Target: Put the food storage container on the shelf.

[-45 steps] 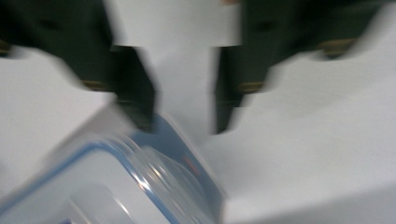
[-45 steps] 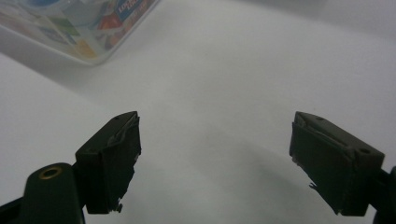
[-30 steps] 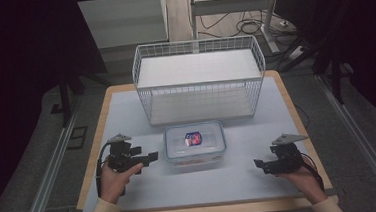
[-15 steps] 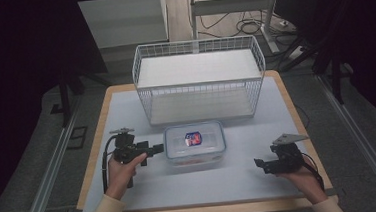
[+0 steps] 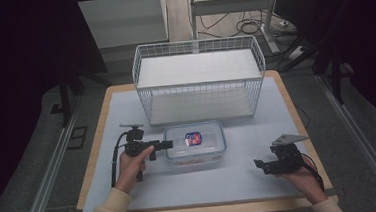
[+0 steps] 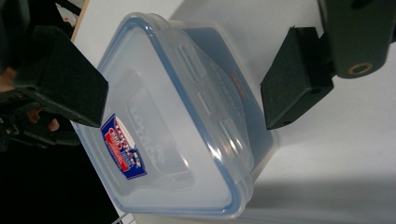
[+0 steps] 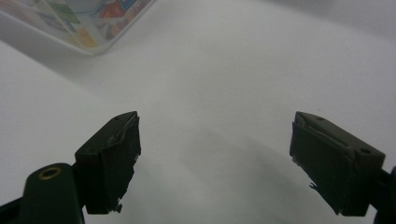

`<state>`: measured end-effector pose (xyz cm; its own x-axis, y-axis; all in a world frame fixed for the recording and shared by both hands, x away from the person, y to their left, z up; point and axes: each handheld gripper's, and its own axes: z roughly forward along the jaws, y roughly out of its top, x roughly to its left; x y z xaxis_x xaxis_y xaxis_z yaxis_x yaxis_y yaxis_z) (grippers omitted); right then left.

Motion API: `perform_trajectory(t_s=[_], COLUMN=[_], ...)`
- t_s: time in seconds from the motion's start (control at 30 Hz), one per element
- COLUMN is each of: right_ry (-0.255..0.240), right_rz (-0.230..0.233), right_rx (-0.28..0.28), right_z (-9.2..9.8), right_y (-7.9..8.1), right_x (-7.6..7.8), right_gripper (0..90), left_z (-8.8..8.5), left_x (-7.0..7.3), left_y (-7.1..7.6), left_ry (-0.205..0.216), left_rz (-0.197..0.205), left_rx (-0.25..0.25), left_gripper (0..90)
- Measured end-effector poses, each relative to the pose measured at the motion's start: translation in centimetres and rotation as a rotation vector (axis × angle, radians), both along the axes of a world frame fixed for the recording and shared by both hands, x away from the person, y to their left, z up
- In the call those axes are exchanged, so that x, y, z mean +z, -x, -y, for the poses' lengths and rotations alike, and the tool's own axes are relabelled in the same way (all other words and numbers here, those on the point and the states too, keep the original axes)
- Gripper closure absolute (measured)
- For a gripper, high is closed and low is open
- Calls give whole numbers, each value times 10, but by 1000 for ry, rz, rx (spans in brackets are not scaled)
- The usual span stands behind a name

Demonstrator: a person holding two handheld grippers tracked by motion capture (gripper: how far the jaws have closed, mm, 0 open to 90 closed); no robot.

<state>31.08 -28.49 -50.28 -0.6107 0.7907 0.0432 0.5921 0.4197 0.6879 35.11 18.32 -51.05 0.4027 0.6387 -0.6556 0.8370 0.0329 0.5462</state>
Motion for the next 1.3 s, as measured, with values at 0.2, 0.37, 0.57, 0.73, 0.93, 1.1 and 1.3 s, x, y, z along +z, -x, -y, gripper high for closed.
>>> perform_trajectory(t_s=[0.2, 0.37, 0.57, 0.73, 0.93, 1.1, 1.3], right_ry=[6, 5, -33, -82, -163, -216, -284], right_rz=[-4, -11, -20, -39, -46, -90, -174], right_rx=[4, 3, 14, 32, 80, 97, 120], right_z=[-1, -2, -3, -10, -36, -52, -70], right_y=[0, 0, -1, -6, -26, -42, -64], right_x=[-1, -1, 0, 6, 28, 32, 27], right_gripper=[164, 164, 164, 164, 163, 161, 152], left_z=[2, 5, 8, 5, 3, 2, 2], left_x=[-6, -10, -12, -12, -13, -13, -13], left_y=[-3, -6, -6, -7, -8, -8, -8], left_ry=[34, 56, 33, 40, 57, 57, 57], left_rz=[-32, -48, -48, -51, -57, -56, -54], left_rx=[-23, -37, -59, -64, -62, -63, -62], left_gripper=[170, 188, 259, 287, 313, 315, 315])
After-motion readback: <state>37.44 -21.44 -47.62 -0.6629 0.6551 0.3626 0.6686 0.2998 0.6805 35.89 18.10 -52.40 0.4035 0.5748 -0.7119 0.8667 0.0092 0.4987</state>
